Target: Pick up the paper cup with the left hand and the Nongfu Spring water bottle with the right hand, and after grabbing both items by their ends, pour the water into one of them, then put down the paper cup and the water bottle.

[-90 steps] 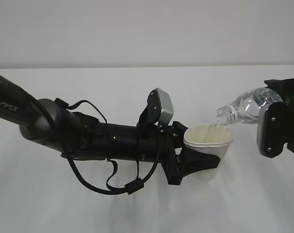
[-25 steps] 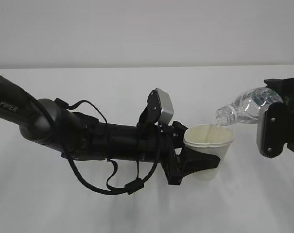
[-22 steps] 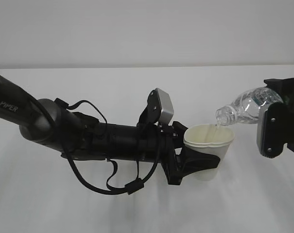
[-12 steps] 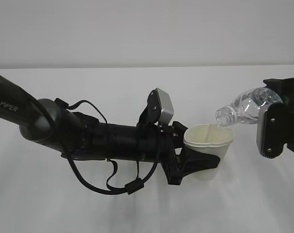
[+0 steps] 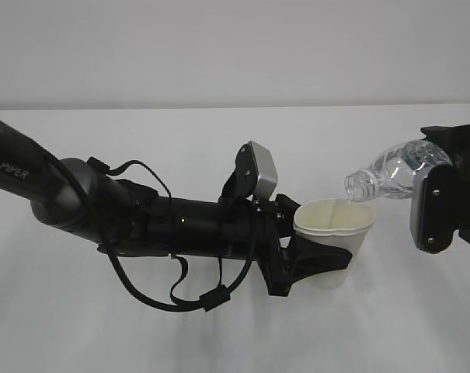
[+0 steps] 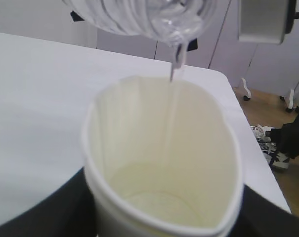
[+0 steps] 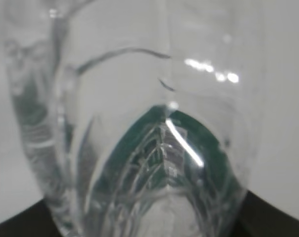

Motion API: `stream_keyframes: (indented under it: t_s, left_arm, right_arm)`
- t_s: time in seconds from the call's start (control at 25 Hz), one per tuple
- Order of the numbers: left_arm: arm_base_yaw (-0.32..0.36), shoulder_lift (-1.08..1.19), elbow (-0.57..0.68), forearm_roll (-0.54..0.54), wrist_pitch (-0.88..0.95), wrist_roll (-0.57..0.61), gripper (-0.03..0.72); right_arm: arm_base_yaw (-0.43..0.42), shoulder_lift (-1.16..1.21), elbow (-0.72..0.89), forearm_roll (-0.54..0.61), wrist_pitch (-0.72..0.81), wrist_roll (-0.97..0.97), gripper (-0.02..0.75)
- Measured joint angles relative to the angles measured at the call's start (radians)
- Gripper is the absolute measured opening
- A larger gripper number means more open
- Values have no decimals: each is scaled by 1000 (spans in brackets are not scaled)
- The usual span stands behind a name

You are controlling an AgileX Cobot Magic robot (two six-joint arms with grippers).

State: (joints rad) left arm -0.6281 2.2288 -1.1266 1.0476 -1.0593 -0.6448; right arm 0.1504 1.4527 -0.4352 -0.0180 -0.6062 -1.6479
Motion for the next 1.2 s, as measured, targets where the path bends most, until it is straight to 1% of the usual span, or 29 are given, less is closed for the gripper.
stream_keyframes:
  t_s: [1.2]
  left_arm:
    - [0,0,0,-2,0,0,424]
  right_arm:
    - [0,0,0,-1,0,0,403]
